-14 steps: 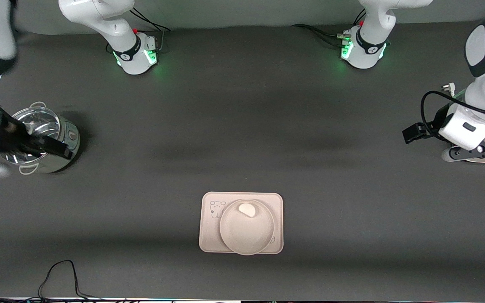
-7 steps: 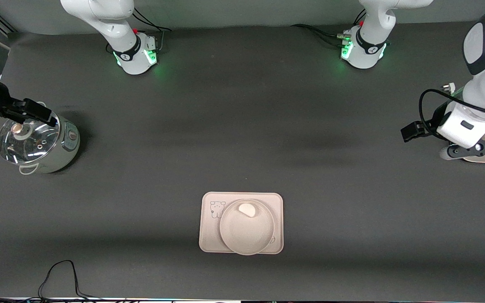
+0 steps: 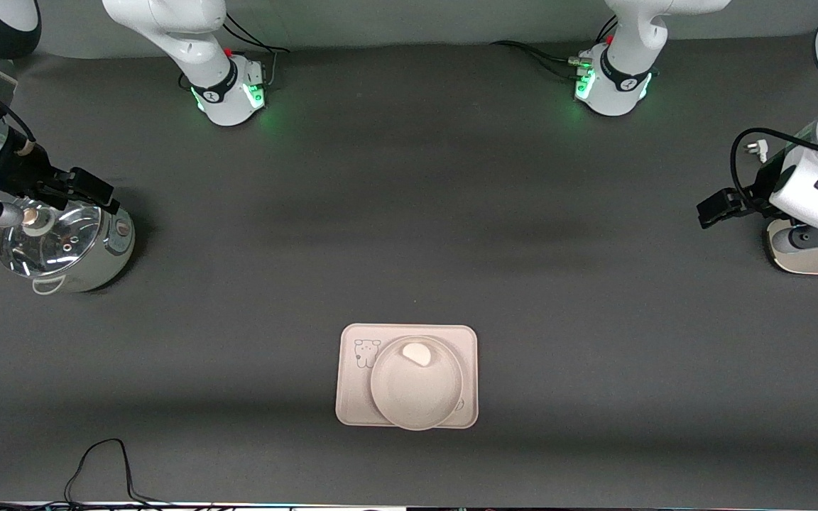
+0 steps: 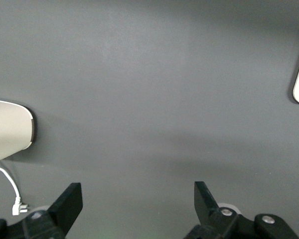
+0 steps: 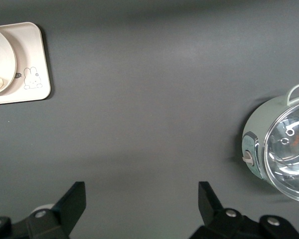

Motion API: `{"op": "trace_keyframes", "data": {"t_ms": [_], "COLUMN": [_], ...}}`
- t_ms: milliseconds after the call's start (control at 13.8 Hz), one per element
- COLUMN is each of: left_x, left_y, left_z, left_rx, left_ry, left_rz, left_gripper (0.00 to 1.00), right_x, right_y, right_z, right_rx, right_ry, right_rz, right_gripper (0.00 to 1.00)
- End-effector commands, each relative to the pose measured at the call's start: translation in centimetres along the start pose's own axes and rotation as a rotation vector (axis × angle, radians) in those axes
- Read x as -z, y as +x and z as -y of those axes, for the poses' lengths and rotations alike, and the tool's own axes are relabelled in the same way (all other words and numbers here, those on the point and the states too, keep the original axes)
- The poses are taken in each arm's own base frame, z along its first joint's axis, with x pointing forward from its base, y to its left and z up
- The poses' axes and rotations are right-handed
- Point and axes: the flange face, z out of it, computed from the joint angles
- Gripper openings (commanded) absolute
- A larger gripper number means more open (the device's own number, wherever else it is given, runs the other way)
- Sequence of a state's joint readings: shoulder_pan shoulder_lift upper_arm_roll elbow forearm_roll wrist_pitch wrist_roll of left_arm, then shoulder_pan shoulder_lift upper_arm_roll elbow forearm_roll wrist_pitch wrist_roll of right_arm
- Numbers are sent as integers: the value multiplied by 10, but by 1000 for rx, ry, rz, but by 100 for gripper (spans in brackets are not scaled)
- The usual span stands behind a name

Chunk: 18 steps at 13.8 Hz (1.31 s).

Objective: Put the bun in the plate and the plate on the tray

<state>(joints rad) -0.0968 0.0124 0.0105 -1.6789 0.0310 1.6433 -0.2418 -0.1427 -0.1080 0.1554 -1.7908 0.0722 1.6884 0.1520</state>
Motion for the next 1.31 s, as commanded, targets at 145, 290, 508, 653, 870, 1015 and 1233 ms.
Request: {"op": "trace_keyframes", "data": {"t_ms": [145,290,508,653,870,1015,1233], "left_x": [11,12,24,27,28,27,29], "left_y": [-3,-2,3,4,4,4,4], "left_z": [1,2,4,18,27,26,25], "left_rx": [5,5,-45,-26,-44,-46,-49], "left_ry": [-5,-4,-12,-19,-17,-16,-15], "left_rz": [-20,-26,-62,-55,-47,-45,-48], "left_gripper": [100,100,100,100,100,100,100], "right_x": [3,4,3,3,3,3,3], "right_y": [-6,-7,-7,-7,-7,-7,-7], "right_z": [3,3,4,4,5,5,6], "right_rx": [-8,-8,-6,-6,-5,-5,-3], "right_ry": [-19,-20,-20,-20,-20,-20,-20], "right_rz": [-18,-18,-17,-17,-15,-17,-15], "right_gripper": [100,100,100,100,100,100,100]}}
